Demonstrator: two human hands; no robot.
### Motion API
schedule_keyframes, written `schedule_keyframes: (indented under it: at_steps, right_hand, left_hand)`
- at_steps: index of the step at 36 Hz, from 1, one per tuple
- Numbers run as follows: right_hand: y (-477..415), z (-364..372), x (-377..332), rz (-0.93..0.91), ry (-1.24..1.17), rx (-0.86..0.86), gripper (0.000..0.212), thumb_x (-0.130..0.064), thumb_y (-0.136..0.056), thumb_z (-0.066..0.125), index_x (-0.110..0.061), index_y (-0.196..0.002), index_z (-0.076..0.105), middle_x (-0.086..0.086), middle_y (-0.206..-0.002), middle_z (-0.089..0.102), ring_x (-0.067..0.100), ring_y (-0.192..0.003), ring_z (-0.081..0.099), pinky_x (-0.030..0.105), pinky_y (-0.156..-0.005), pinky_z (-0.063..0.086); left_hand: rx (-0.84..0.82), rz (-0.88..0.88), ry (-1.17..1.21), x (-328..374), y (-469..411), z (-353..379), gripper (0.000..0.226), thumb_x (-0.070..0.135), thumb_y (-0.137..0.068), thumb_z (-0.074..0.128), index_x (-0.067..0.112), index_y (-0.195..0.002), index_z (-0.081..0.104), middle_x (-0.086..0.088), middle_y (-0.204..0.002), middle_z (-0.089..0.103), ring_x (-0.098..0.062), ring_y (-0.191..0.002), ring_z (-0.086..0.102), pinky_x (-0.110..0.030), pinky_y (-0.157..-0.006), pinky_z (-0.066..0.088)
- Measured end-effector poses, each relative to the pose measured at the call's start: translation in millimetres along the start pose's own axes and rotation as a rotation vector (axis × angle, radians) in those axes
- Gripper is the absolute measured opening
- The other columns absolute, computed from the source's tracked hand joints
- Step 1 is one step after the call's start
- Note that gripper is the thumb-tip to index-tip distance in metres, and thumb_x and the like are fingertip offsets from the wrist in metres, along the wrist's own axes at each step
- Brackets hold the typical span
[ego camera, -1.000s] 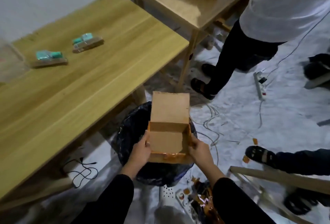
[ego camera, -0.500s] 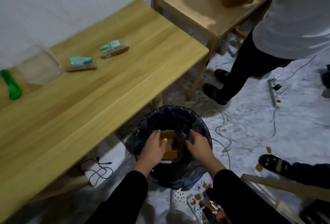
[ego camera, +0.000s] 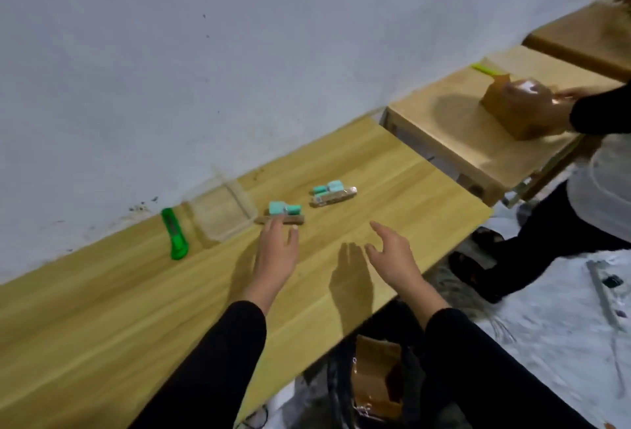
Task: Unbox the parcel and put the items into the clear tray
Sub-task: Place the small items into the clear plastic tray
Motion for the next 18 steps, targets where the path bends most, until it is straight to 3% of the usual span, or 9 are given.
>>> schedule_keyframes:
  at_steps: [3, 6, 14, 18]
  right_hand:
    - [-37.2, 9.7, -24.0, -0.052, 0.028, -0.007, 0.050, -0.010, -0.089, 0.054, -0.010, -0.137, 0.040, 0.010, -0.141, 0.046, 0.024, -0.131, 0.041, 0.031, -0.107, 0.033]
    - [-76.5, 22.7, -42.1, -0.131, 0.122, -0.021, 0.051, -0.004, -0.086, 0.055, -0.010, -0.135, 0.043, 0.013, -0.139, 0.047, 0.026, -0.128, 0.044, 0.030, -0.104, 0.035]
    - [-164.1, 60.1, -39.3, -0.124, 0.409, -0.152, 0.059, 0.004, -0.087, 0.043, -0.016, -0.141, 0.030, 0.011, -0.153, 0.021, 0.027, -0.140, 0.023, 0.038, -0.112, 0.027]
    - [-186.9, 70.3, -35.0, -0.177, 0.499, -0.205, 0.059, -0.002, -0.087, 0.049, -0.017, -0.141, 0.032, 0.015, -0.148, 0.029, 0.032, -0.134, 0.032, 0.040, -0.111, 0.030]
  left_hand:
    - [0.211, -0.110, 0.005, -44.6, -35.5, -52.4, 0.044, 0.020, -0.097, 0.043, 0.001, -0.136, 0.040, -0.016, -0.144, 0.038, -0.029, -0.133, 0.037, -0.036, -0.108, 0.029]
    - [0.316, -0.251, 0.010, -91.7, -58.2, -82.3, 0.051, 0.019, -0.097, 0.041, 0.002, -0.143, 0.029, -0.017, -0.150, 0.028, -0.031, -0.138, 0.028, -0.039, -0.113, 0.025]
    - [0.330, -0.377, 0.067, -151.7, -97.7, -76.2, 0.059, 0.021, -0.098, 0.040, 0.005, -0.149, 0.013, -0.017, -0.155, 0.017, -0.031, -0.143, 0.019, -0.039, -0.115, 0.022]
    - [0.362, -0.358, 0.110, -160.1, -108.5, -70.2, 0.057, 0.016, -0.099, 0.037, 0.006, -0.149, 0.012, -0.019, -0.155, 0.016, -0.029, -0.144, 0.015, -0.033, -0.116, 0.017]
Point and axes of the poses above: each hand's wrist, its own y-axis away from the middle knuckle, its own z-axis out of the palm, x = y × z, the point moved 10 cm from there along -y, towards the middle knuckle
